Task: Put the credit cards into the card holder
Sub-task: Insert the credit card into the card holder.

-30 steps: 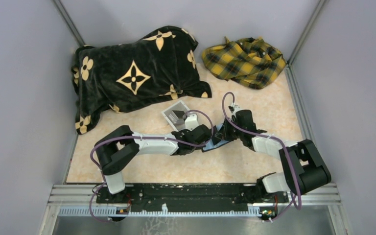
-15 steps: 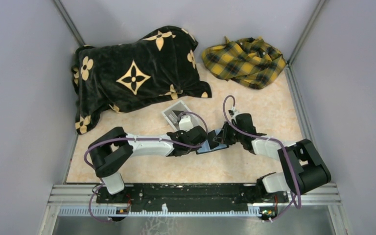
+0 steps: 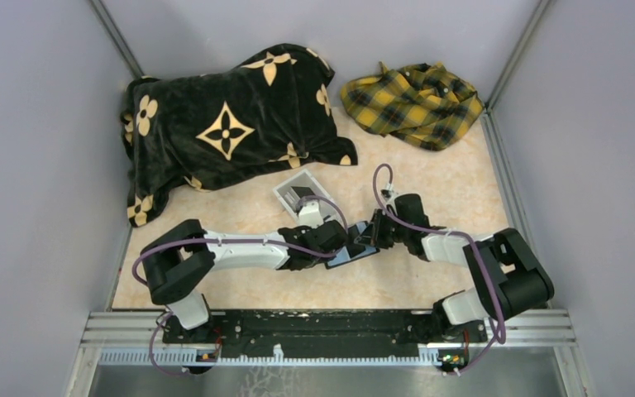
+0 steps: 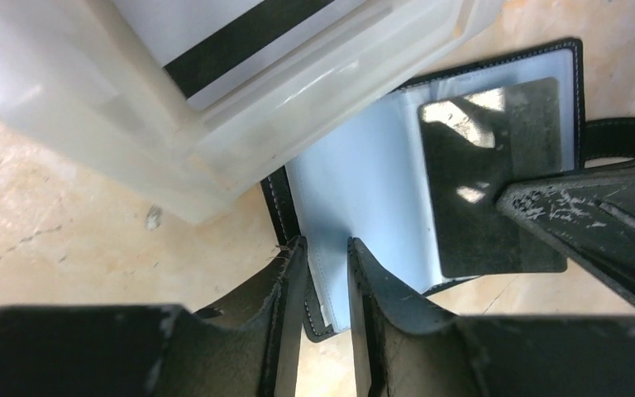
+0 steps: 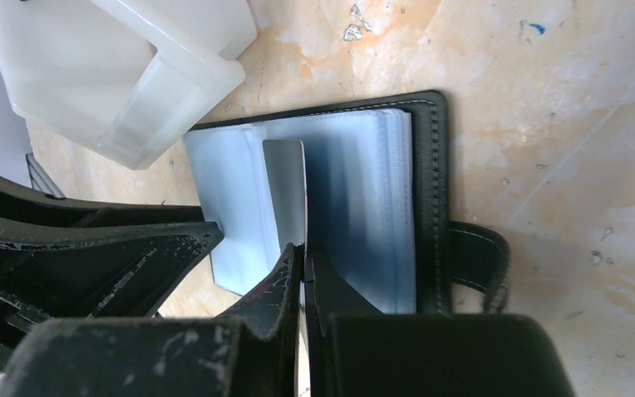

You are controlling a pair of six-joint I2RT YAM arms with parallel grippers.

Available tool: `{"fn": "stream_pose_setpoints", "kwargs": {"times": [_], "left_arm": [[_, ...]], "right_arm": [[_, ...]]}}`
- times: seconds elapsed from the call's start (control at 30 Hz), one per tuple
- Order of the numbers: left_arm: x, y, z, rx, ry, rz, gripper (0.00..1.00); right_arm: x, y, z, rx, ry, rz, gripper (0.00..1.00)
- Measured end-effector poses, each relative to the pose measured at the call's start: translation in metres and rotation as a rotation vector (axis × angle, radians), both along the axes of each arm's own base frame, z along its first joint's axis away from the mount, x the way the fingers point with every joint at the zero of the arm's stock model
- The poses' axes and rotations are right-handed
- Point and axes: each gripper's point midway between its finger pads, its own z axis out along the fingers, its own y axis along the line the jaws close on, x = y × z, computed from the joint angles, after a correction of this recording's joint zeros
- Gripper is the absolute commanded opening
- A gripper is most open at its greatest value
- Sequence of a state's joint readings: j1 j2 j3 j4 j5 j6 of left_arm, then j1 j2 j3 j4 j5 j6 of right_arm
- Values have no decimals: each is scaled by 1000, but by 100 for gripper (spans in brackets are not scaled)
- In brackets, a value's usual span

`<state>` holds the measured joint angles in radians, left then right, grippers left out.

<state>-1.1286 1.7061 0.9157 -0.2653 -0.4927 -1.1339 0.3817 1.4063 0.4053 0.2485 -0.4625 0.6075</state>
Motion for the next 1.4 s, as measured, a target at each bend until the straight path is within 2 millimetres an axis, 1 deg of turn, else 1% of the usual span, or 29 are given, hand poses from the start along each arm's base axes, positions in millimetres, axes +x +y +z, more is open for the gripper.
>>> {"fn": "stream_pose_setpoints", "kwargs": {"times": [0.13,0.27,0.4,0.5,0.57,0.83,0.93,1.0,1.17,1.27,1.33,1.4], "left_arm": [[-8,11,1,37,14,8,34],[-17,27,0,76,30,20,35],[-22,34,0,88,40,34,36],[-23,36,0,88,39,40,44],[-23,35,2,82,35,37,48],[-23,36,4,104,26,8,51],[-25,42,6,132,31,-5,53],[-25,42,11,127,24,-10,53],[-21,35,37,57,-20,-28,54],[-20,32,48,22,-39,-32,52],[-20,32,50,10,-42,-28,51],[-23,38,45,10,-34,-18,49]], "right_arm": [[-2,3,0,13,11,12,0],[-2,4,-2,16,12,13,0],[-2,6,-2,29,14,19,0],[-1,7,-2,35,13,22,0],[-1,8,-1,37,11,24,0],[-4,15,-2,38,6,43,0],[-3,16,-2,41,3,46,0],[-3,17,-2,43,-1,47,0],[-1,19,-2,46,-9,51,0],[-1,20,-2,47,-7,49,0],[-1,20,-2,47,-7,49,0],[-1,20,-2,46,-9,49,0]]}}
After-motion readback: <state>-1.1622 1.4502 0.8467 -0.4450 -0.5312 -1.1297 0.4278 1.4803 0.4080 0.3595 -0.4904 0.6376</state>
